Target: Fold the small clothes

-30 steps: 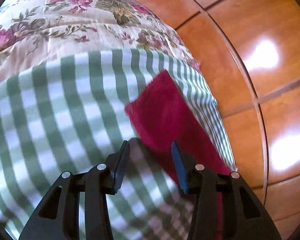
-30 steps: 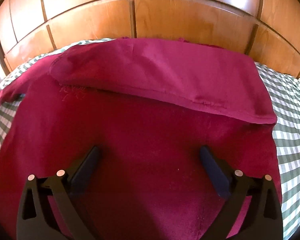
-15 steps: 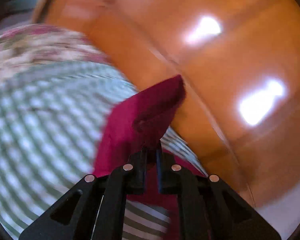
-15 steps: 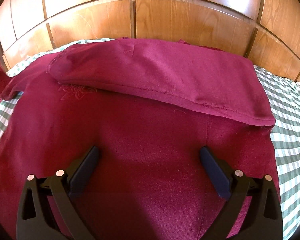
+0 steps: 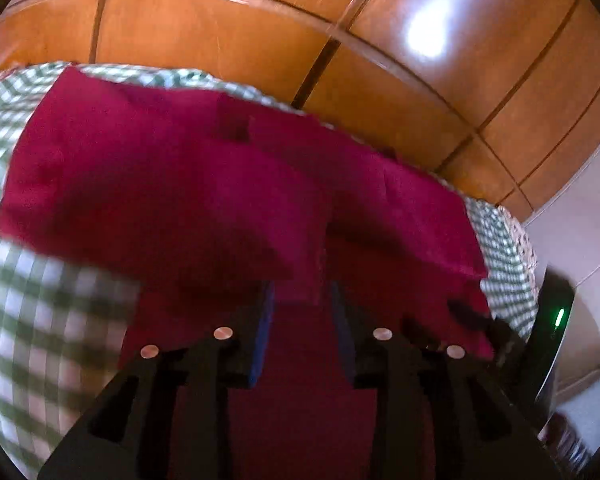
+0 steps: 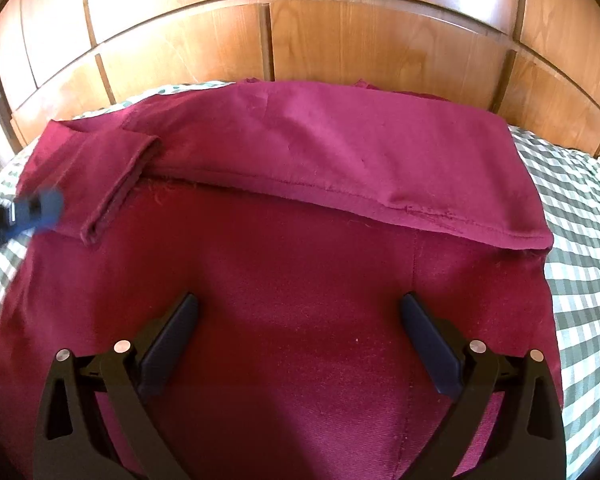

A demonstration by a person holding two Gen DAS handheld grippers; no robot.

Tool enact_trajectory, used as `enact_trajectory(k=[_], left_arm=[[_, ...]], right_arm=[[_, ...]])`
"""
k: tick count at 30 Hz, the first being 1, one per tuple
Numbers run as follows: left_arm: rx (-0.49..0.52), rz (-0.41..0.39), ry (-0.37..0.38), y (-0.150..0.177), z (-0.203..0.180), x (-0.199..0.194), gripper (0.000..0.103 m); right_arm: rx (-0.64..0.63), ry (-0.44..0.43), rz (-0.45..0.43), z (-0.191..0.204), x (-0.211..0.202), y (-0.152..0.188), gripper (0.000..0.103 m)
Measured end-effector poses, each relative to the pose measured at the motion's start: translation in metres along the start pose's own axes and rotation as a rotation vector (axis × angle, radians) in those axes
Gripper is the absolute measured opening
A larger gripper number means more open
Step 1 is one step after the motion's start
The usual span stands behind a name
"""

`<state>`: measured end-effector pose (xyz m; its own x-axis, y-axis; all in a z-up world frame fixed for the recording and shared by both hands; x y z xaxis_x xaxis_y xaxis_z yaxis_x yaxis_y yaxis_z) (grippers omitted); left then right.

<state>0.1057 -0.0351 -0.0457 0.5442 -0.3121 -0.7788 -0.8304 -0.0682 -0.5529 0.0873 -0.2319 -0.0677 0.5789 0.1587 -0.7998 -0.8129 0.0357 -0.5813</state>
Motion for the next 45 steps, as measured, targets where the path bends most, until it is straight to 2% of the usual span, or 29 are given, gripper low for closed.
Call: enact_trajectory(k=[2, 4, 6, 8, 10, 12, 13, 14, 15, 17, 20, 21, 24, 27, 31, 35, 37, 39, 45], left_arm=[[-0.003, -0.003, -0.009, 0.011, 0.010, -0.006, 0.031], [-0.024, -0.003, -0.022, 0.018, 0.025, -0.008, 0.031], [-0.049, 0.005, -0.026, 0.026, 0.040, -0.008, 0.031], [-0.068, 0.009, -0.036, 0.026, 0.048, -0.003, 0.031], [-0.078, 0.007, -0.027, 0.029, 0.051, -0.001, 0.031], [-0.082, 0.005, -0.025, 0.031, 0.053, 0.002, 0.031], [-0.082, 0.005, -0.026, 0.032, 0.052, 0.004, 0.031], [-0.079, 0.001, -0.029, 0.032, 0.052, 0.005, 0.031], [-0.077, -0.002, -0.030, 0.032, 0.052, 0.005, 0.031], [-0.075, -0.007, -0.031, 0.034, 0.052, 0.005, 0.031], [-0.077, -0.010, -0.037, 0.034, 0.050, 0.008, 0.031], [-0.075, -0.012, -0.040, 0.035, 0.051, 0.007, 0.031], [-0.073, -0.015, -0.048, 0.038, 0.051, 0.005, 0.031], [-0.067, -0.016, -0.060, 0.038, 0.048, 0.004, 0.031], [-0.057, -0.014, -0.078, 0.036, 0.042, 0.008, 0.031], [-0.049, 0.002, -0.105, 0.033, 0.036, 0.010, 0.031], [-0.082, 0.024, -0.103, 0.027, 0.035, 0.009, 0.031], [-0.105, 0.024, -0.097, 0.016, 0.036, 0.005, 0.031], [-0.080, -0.071, -0.101, -0.033, 0.027, -0.003, 0.031]], right_arm=[[0.012, -0.033, -0.003, 0.003, -0.006, -0.006, 0.075], [0.036, -0.157, -0.006, 0.015, -0.011, -0.018, 0.065], [0.061, -0.281, 0.010, 0.032, -0.007, -0.031, 0.062], [0.075, -0.369, 0.050, 0.052, 0.007, -0.041, 0.059], [0.072, -0.396, 0.090, 0.071, 0.026, -0.048, 0.058], [0.054, -0.373, 0.126, 0.091, 0.050, -0.057, 0.052], [0.044, -0.358, 0.129, 0.097, 0.054, -0.061, 0.036], [0.014, -0.349, 0.133, 0.107, 0.056, -0.068, 0.010], [-0.007, -0.344, 0.133, 0.113, 0.053, -0.071, 0.004], [-0.073, -0.330, 0.029, 0.123, 0.018, -0.086, 0.004], [-0.081, -0.353, -0.123, 0.114, -0.035, -0.113, 0.004], [-0.071, -0.351, -0.189, 0.102, -0.060, -0.121, 0.004], [-0.022, -0.300, -0.284, 0.058, -0.099, -0.131, 0.004], [0.029, -0.203, -0.281, 0.012, -0.100, -0.126, 0.004], [0.158, -0.081, -0.216, -0.059, -0.073, -0.103, 0.004], [0.263, -0.011, -0.153, -0.111, -0.047, -0.078, 0.004], [0.294, 0.033, -0.115, -0.128, -0.029, -0.067, 0.004], [0.326, 0.033, -0.081, -0.138, -0.014, -0.058, 0.004], [0.334, 0.018, -0.088, -0.139, -0.008, -0.052, 0.004]])
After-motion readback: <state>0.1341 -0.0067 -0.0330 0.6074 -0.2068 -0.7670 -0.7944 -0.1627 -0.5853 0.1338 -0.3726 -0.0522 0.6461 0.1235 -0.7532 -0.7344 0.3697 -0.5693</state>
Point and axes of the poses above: each gripper's, at about its wrist camera, not at the fingertips, and x roughly the way its jaws point, z to its left, y to its underside, the point moved 2 cm from there along x, roughly the way its jaws point, and after that the axes turned 11 degrees about -y, right-handed, at the moved point
